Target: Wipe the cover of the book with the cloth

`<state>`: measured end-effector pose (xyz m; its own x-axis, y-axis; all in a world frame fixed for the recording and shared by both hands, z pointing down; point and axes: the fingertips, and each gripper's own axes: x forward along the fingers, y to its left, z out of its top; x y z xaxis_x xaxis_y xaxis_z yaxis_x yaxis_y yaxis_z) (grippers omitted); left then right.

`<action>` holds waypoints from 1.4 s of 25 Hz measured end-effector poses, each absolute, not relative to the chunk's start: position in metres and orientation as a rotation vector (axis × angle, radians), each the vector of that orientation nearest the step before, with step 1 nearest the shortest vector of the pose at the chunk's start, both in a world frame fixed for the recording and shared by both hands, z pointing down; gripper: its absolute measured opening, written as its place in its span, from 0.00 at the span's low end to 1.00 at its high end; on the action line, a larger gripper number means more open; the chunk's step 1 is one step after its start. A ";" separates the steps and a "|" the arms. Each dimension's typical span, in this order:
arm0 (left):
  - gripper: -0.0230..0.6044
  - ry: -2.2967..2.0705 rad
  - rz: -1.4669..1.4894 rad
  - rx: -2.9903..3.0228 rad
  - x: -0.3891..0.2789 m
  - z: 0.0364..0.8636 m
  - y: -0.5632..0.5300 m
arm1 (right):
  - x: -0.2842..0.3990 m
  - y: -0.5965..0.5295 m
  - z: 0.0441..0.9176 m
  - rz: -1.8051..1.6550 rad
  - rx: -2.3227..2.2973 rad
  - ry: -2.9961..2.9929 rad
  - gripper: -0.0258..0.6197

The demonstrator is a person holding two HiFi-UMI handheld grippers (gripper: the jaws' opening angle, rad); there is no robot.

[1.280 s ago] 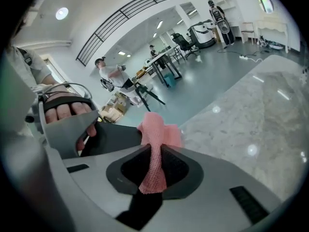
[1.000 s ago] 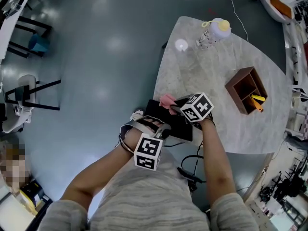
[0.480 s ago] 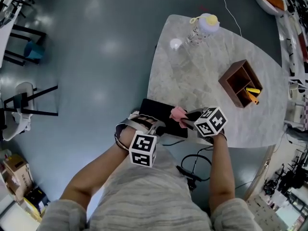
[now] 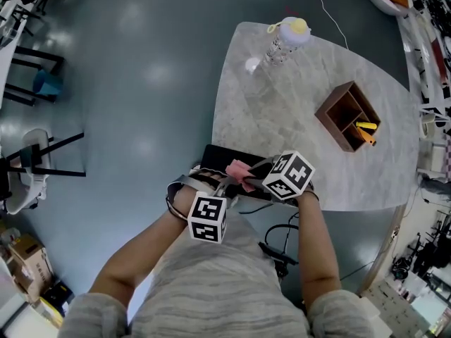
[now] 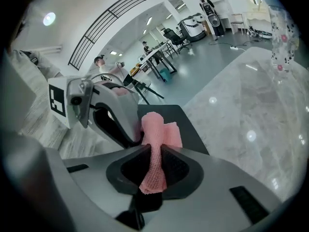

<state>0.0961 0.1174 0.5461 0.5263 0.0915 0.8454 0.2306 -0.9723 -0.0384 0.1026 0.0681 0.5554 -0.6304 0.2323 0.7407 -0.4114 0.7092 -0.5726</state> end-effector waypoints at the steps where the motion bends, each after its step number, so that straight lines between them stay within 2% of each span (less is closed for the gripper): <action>1: 0.19 -0.280 -1.437 -2.613 0.096 0.547 0.118 | 0.097 0.064 0.560 0.938 0.136 -2.053 0.13; 5: 0.19 -0.281 -1.443 -2.613 0.095 0.550 0.120 | 0.097 0.044 0.584 0.964 0.217 -2.024 0.13; 12: 0.19 -0.276 -1.435 -2.625 0.095 0.551 0.121 | 0.164 0.040 0.600 1.016 0.471 -1.894 0.13; 17: 0.19 -0.275 -1.459 -2.618 0.093 0.554 0.122 | 0.173 0.073 0.575 1.059 0.479 -1.915 0.13; 25: 0.19 -0.283 -1.488 -2.607 0.092 0.555 0.123 | 0.127 0.103 0.515 1.133 0.378 -2.147 0.13; 29: 0.19 -0.267 -1.480 -2.605 0.096 0.551 0.118 | 0.127 0.088 0.472 1.133 0.553 -2.377 0.13; 35: 0.19 -0.316 -1.514 -2.564 0.099 0.570 0.123 | 0.167 0.057 0.450 0.986 0.990 -2.470 0.13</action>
